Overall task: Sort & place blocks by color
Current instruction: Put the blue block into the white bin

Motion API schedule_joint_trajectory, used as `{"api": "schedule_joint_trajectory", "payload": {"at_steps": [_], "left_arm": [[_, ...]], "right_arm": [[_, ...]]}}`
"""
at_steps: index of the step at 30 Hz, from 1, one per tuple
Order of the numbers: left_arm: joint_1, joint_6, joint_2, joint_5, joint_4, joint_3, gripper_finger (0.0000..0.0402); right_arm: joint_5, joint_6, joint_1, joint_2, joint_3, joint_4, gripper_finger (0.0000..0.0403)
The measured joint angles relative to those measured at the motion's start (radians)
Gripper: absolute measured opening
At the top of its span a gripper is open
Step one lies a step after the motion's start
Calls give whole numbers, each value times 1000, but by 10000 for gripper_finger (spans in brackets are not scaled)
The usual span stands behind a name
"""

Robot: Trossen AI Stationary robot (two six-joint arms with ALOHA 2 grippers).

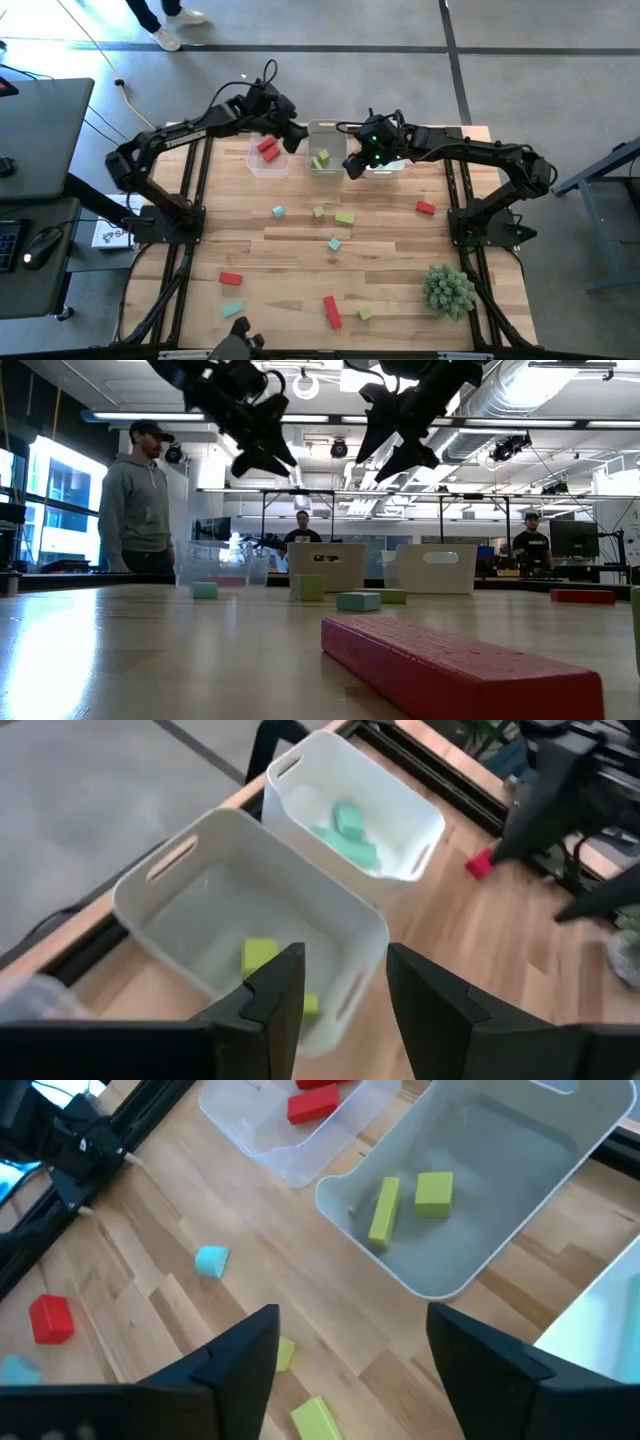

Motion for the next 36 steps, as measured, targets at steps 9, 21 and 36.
{"api": "schedule_joint_trajectory", "payload": {"at_steps": [9,21,36], "left_arm": [[-57,-76,-135,-143,-263,0,133],[-224,-219,-161,-371,-550,-1,133],[-371,-163,-170,-424,-711,-1,133]], "right_arm": [[-90,-22,23,0,0,0,264],[-79,-274,123,0,0,26,264],[88,-37,326,0,0,112,264]]}}
